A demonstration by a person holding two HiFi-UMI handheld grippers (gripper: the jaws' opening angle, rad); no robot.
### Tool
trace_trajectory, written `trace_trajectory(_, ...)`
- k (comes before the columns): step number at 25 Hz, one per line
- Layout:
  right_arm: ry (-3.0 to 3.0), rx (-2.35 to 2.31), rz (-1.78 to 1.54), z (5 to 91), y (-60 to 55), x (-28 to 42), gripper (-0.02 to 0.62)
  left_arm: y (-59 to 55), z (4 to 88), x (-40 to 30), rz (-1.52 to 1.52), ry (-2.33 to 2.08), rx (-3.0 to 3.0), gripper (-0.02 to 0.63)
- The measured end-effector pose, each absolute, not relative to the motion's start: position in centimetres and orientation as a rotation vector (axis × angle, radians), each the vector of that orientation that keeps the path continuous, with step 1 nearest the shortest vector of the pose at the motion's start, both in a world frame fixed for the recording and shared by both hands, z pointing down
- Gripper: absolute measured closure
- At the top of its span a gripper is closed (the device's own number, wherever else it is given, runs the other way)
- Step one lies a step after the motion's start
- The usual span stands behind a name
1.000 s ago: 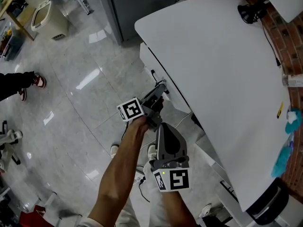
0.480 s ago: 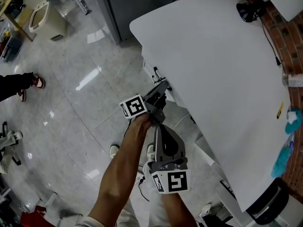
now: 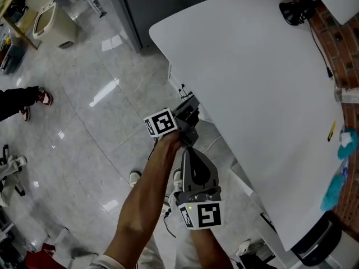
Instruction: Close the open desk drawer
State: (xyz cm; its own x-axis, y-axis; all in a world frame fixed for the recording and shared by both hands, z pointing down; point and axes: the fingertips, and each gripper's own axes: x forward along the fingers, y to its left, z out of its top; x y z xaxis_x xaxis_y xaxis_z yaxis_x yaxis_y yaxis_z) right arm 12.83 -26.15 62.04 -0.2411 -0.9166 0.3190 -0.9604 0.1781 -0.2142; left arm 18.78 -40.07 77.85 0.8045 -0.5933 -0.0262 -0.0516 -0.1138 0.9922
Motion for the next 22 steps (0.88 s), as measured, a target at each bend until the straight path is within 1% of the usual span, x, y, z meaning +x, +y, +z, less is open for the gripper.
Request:
trace_trajectory(16,-2.319,1.846,0.564,62.4,-25.7,12.4,0.584,-40.6,78.0,19.6,-0.481,-0.550,1.614,0.582)
trace_trajectory(22,-2.322,1.852,0.536,61.2,-25.7,11.9,0.584,-39.9,78.1,19.1,-0.449,-0.550,1.605,0.581)
